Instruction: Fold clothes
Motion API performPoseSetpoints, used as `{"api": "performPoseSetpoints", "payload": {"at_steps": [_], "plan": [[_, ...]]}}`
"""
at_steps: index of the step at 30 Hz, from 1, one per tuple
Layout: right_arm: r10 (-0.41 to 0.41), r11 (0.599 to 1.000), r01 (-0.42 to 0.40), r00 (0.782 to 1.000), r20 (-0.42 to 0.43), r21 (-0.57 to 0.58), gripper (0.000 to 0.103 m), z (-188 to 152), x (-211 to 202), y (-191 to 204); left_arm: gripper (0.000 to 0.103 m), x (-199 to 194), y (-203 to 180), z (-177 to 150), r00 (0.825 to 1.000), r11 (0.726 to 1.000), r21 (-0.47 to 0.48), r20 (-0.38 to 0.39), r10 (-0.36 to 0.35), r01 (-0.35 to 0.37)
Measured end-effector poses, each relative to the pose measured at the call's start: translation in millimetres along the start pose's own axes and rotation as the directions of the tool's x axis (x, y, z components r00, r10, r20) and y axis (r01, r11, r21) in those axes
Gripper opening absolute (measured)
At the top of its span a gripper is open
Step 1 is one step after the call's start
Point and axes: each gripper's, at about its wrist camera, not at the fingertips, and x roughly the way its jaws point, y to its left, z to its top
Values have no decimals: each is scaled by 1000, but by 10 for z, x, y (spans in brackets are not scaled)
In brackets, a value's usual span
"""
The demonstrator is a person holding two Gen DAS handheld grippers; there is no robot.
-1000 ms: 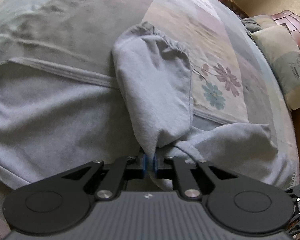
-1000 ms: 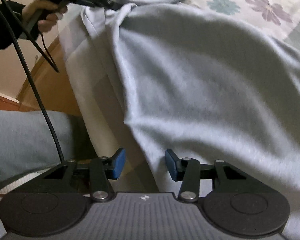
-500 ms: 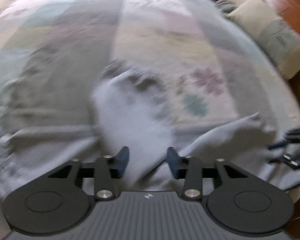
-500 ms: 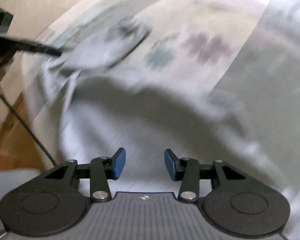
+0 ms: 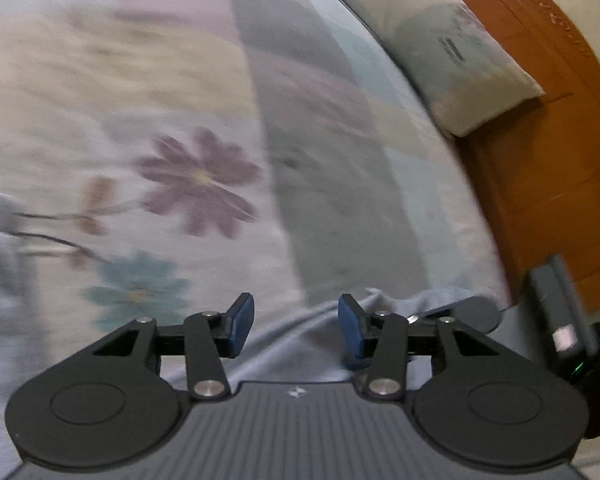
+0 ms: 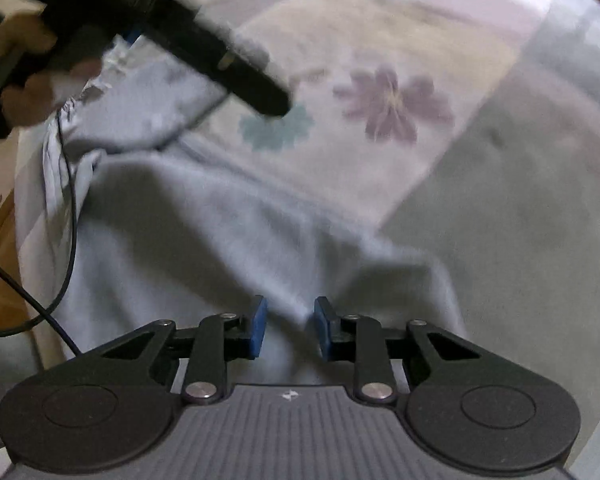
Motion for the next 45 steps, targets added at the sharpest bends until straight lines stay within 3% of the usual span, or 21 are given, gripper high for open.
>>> {"api": "performPoseSetpoints", "payload": {"at_steps": [6, 9, 12, 14, 16, 18, 19, 21, 23, 27, 30, 33, 37, 39, 42, 43, 45], "plan": [[40, 993, -47, 997, 66, 108, 32, -225, -196, -40, 48, 599, -220, 83, 983, 990, 110, -169, -70, 89], [40, 989, -51, 996, 78, 139, 32, -314, -264, -48, 48, 769, -383, 127, 968, 966, 220, -238, -83, 137], [44, 982, -58, 996, 82, 178, 32, -374, -315, -87, 48, 895, -459, 207, 947, 944, 265, -302, -110, 195], [47, 977, -64, 995, 84, 205, 32, -404, -347, -117, 48, 978, -475, 286, 922, 941, 228, -353, -158, 249], [45, 972, -63, 995, 84, 226, 32, -440, -363, -132, 50, 1023, -486, 333, 887, 931, 170, -399, -234, 322], [49, 968, -67, 996, 80, 242, 32, -475, -345, -149, 62, 1080, -468, 333, 841, 918, 100, -449, -303, 384], [52, 966, -70, 996, 75, 249, 33, -491, -329, -157, 65, 1128, -450, 328, 822, 915, 58, -466, -328, 399], [59, 963, -74, 996, 65, 259, 33, -519, -294, -171, 66, 1277, -385, 309, 804, 921, -37, -474, -359, 389], [61, 960, -75, 996, 62, 270, 33, -532, -267, -188, 65, 1396, -318, 323, 810, 912, -123, -423, -405, 392], [53, 953, -72, 996, 70, 296, 33, -539, -248, -235, 65, 1453, -265, 486, 861, 888, -221, -238, -450, 403], [48, 948, -69, 996, 75, 310, 36, -568, -252, -264, 64, 1432, -373, 484, 875, 916, -118, -272, -401, 384], [42, 945, -63, 997, 72, 320, 36, -614, -248, -268, 64, 1191, -393, 537, 925, 949, 54, -246, -288, 310], [25, 941, -51, 996, 82, 335, 37, -629, -271, -267, 66, 850, -216, 671, 947, 956, 29, -148, -285, 292], [15, 936, -45, 996, 87, 350, 39, -625, -275, -276, 67, 798, -199, 625, 922, 933, -40, -143, -360, 358], [1, 931, -34, 996, 91, 365, 39, -642, -292, -302, 71, 880, -217, 455, 860, 881, -147, -198, -471, 449], [-4, 930, -29, 996, 89, 366, 39, -640, -292, -297, 72, 939, -223, 388, 841, 869, -179, -222, -493, 462], [-15, 932, -17, 996, 84, 362, 40, -643, -296, -285, 72, 1119, -235, 235, 820, 864, -229, -280, -499, 448]]}}
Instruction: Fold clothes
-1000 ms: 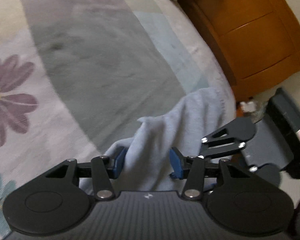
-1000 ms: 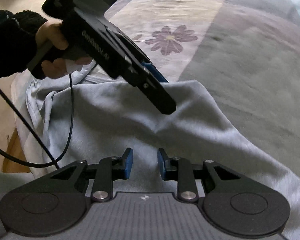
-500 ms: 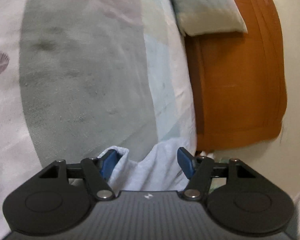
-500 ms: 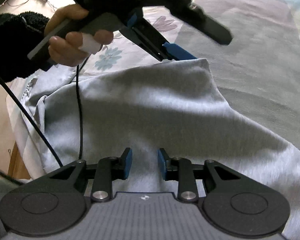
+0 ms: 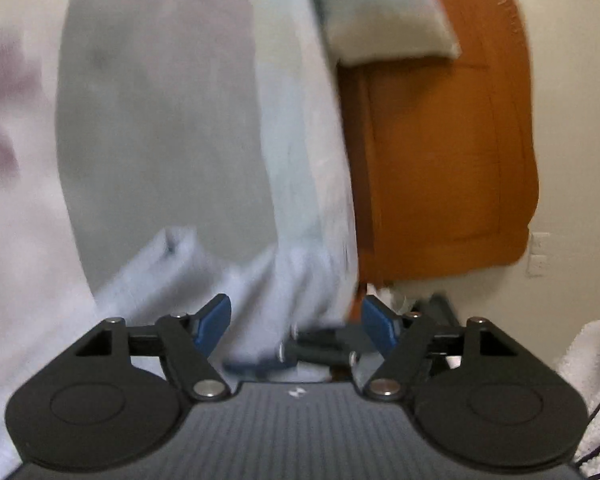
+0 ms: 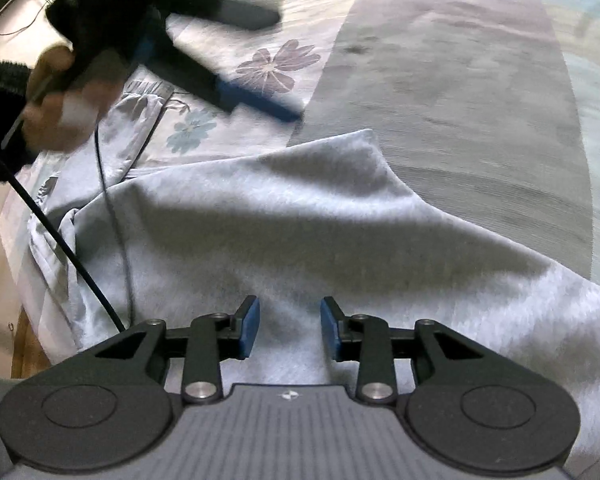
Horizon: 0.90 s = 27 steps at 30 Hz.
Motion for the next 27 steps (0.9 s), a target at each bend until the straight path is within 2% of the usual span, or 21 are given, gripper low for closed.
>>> {"api": "performPoseSetpoints", "payload": {"at_steps": [1, 2, 3, 4, 7, 9, 11, 13, 15, 17, 19, 21, 23, 25, 27], "plan": [[-7, 1000, 7, 1000, -1, -3, 40, -12, -9, -3, 71, 62, 34, -17, 1000, 1000, -1, -6, 30, -30], [-15, 1000, 15, 1000, 1, -2, 40, -23, -19, -8, 69, 71, 41, -2, 994, 994, 31, 25, 104, -105], [-25, 1000, 25, 1000, 4, -1, 40, -39, -33, -13, 63, 80, 47, 14, 983, 982, 61, 59, 176, -180], [-35, 999, 35, 999, 7, 2, 40, -58, -49, -20, 58, 71, 53, 40, 971, 971, 82, 94, 219, -226], [-72, 997, 72, 997, 26, 12, 40, -113, -120, -31, 58, -50, -11, 131, 956, 968, 59, 181, 229, -243], [-107, 994, 105, 993, 55, 38, 40, -155, -217, -43, 61, -89, -171, 120, 957, 963, 114, 191, 219, -243], [-163, 984, 155, 982, 93, 88, 41, -216, -346, -69, 67, -66, -357, 60, 969, 959, 182, 160, 191, -219], [-231, 967, 213, 964, 129, 140, 48, -310, -459, -91, 69, 56, -492, -37, 978, 952, 231, 112, 177, -199], [-311, 942, 282, 937, 159, 180, 55, -424, -538, -111, 69, 160, -523, -130, 976, 944, 251, 91, 197, -214], [-386, 916, 354, 907, 168, 190, 59, -536, -508, -144, 68, 291, -446, -160, 956, 922, 256, 123, 267, -291], [-404, 910, 378, 899, 169, 168, 59, -640, -401, -187, 63, 323, -318, -181, 925, 894, 251, 186, 331, -371], [-440, 896, 428, 889, 123, 118, 60, -773, -281, -226, 63, 288, -239, -187, 926, 904, 238, 216, 308, -356], [-465, 885, 460, 878, 110, 67, 64, -997, -285, -252, 59, 227, -247, -247, 914, 883, 264, 235, 330, -387], [-482, 876, 477, 872, 93, 70, 76, -1144, -363, -293, 59, 183, -289, -291, 899, 860, 288, 250, 358, -422], [-503, 863, 496, 862, 69, 95, 76, -1164, -452, -322, 58, 153, -347, -301, 881, 839, 288, 265, 393, -461]]}}
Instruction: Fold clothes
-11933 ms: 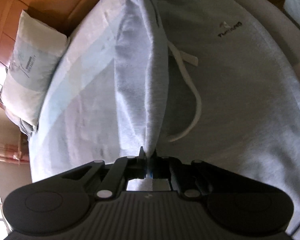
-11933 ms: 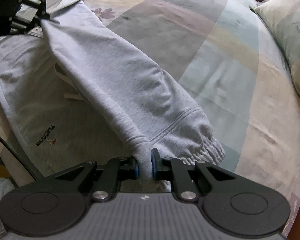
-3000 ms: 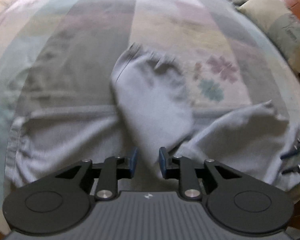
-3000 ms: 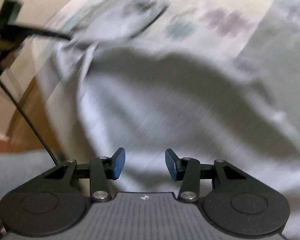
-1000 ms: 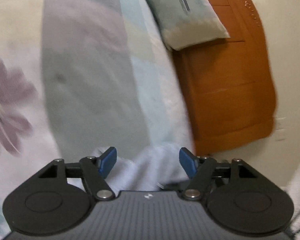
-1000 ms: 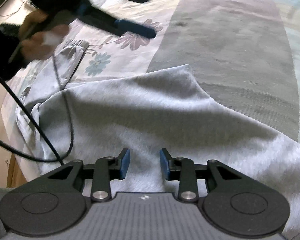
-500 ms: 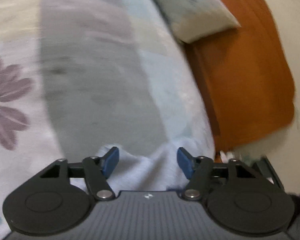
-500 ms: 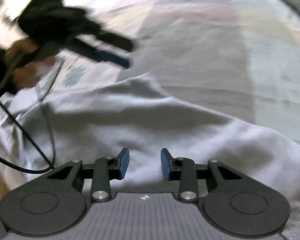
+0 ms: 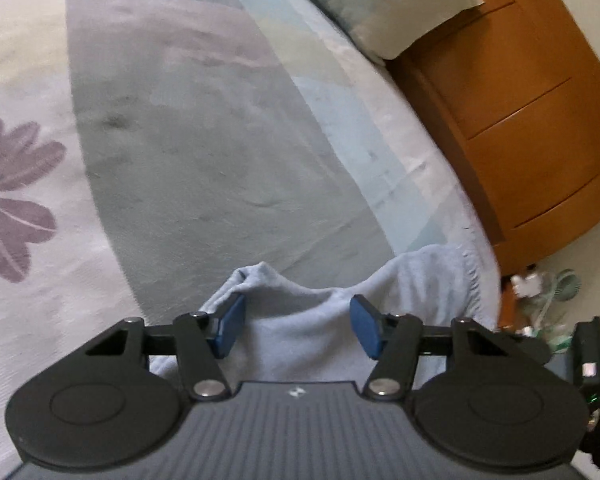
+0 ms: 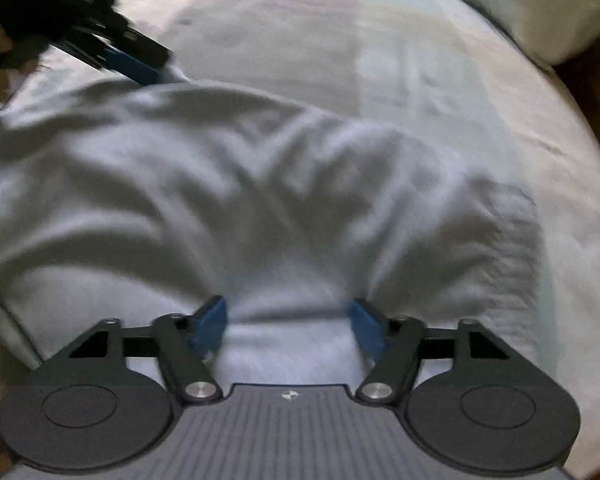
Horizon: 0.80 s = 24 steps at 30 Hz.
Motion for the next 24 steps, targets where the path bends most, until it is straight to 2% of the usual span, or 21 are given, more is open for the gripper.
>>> {"api": "performPoseSetpoints", "payload": {"at_steps": [2, 5, 7, 9, 10, 11, 13, 14, 16, 18, 20, 21, 24], "plan": [[-6, 1000, 6, 1000, 21, 12, 75, 64, -92, 13, 58, -116, -84, -28, 999, 999, 28, 21, 27, -27], [36, 999, -38, 996, 87, 25, 76, 220, -234, 168, 64, -422, -222, -173, 995, 992, 97, 65, 72, -78], [58, 998, -61, 995, 83, 32, 77, 227, -196, 331, 66, -585, -311, -286, 987, 976, 162, 85, 135, -147], [79, 996, -82, 994, 73, 40, 80, 219, -139, 499, 67, -700, -357, -447, 968, 941, 226, 82, 238, -251], [79, 996, -82, 995, 56, 46, 87, 166, -71, 573, 67, -740, -374, -525, 954, 920, 254, 78, 288, -299], [74, 996, -76, 997, 35, 53, 90, 95, 14, 644, 67, -800, -366, -613, 940, 899, 274, 74, 334, -342], [49, 995, -50, 999, 15, 82, 95, -22, 101, 745, 67, -981, -283, -813, 916, 877, 268, 72, 395, -399], [22, 993, -25, 999, 24, 112, 95, -55, 67, 760, 67, -1069, -239, -905, 910, 875, 253, 68, 410, -413], [-44, 990, 42, 999, 9, 134, 95, -56, -36, 831, 70, -1219, -146, -1060, 915, 894, 200, 46, 400, -401], [-80, 994, 77, 996, 36, 76, 95, -27, -181, 1016, 70, -1317, -72, -1175, 945, 934, 140, 32, 326, -328], [-88, 996, 86, 993, 83, 26, 95, -24, -233, 1206, 73, -1338, -18, -1261, 968, 963, 98, 68, 244, -249], [-83, 997, 82, 992, 91, 16, 95, -4, -182, 1276, 75, -1306, 11, -1295, 968, 966, 87, 74, 239, -245], [-61, 998, 62, 993, 98, -9, 95, 45, 12, 1456, 75, -1151, 127, -1427, 953, 952, 54, 63, 298, -301]]}}
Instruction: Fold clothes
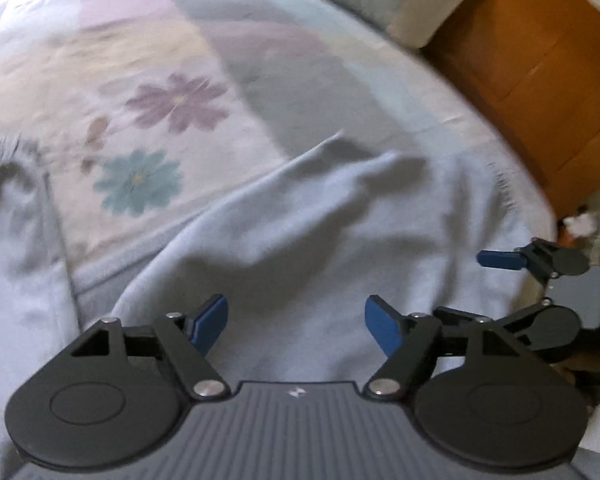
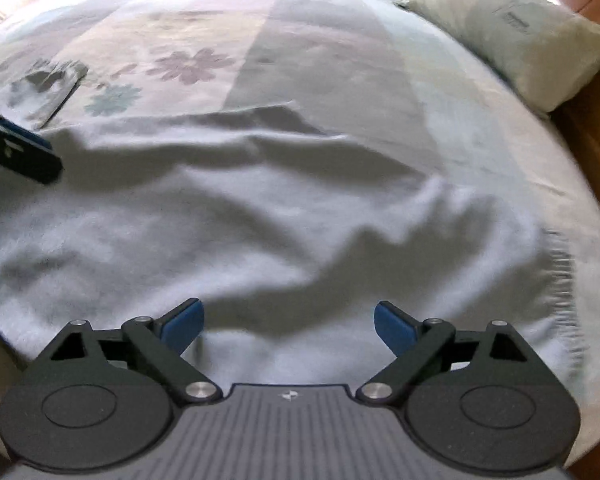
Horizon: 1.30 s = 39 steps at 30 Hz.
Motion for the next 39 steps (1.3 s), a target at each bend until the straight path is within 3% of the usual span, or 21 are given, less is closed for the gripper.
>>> {"api": "performPoseSetpoints", "payload": {"at_steps": [2, 3, 6, 12, 15, 20, 26, 29, 32, 35, 39], "plan": [[25, 1000, -25, 1000, 5, 9, 102, -54, 111, 27, 77, 56, 8, -130, 999, 1000, -3, 28, 21, -21], [41, 999, -42, 999, 19, 24, 103, -78, 115, -9, 85, 67, 3, -196, 998, 1000, 0, 54, 21, -21], [92, 996, -92, 995, 35, 1, 103, -142, 109, -75, 94, 102, -102, -279, 993, 998, 3, 97, 68, -69], [189, 977, -185, 982, 29, -108, 103, -109, 147, -128, 95, 158, -344, -379, 970, 981, 3, 150, 191, -194], [224, 962, -221, 974, 6, -163, 103, -136, 83, -200, 95, 144, -454, -454, 953, 962, 18, 137, 269, -274], [202, 963, -196, 979, 15, -184, 103, -220, -47, -375, 95, 60, -596, -572, 929, 930, 62, 113, 354, -362], [244, 964, -241, 970, 15, -109, 103, -343, -47, -480, 97, 99, -513, -620, 929, 929, 82, 114, 352, -362], [254, 967, -250, 962, 99, -53, 103, -230, -188, -676, 97, 84, -496, -599, 923, 922, 98, 135, 361, -375], [178, 983, -171, 978, 106, -72, 103, -193, -169, -768, 97, 103, -483, -607, 920, 925, 85, 168, 354, -371], [167, 984, -157, 978, 126, -85, 103, -299, -130, -791, 96, 81, -526, -639, 902, 918, 78, 232, 363, -389], [155, 988, -154, 952, 265, -25, 103, -539, -259, -799, 96, 0, -708, -695, 845, 891, 82, 365, 390, -447]]}}
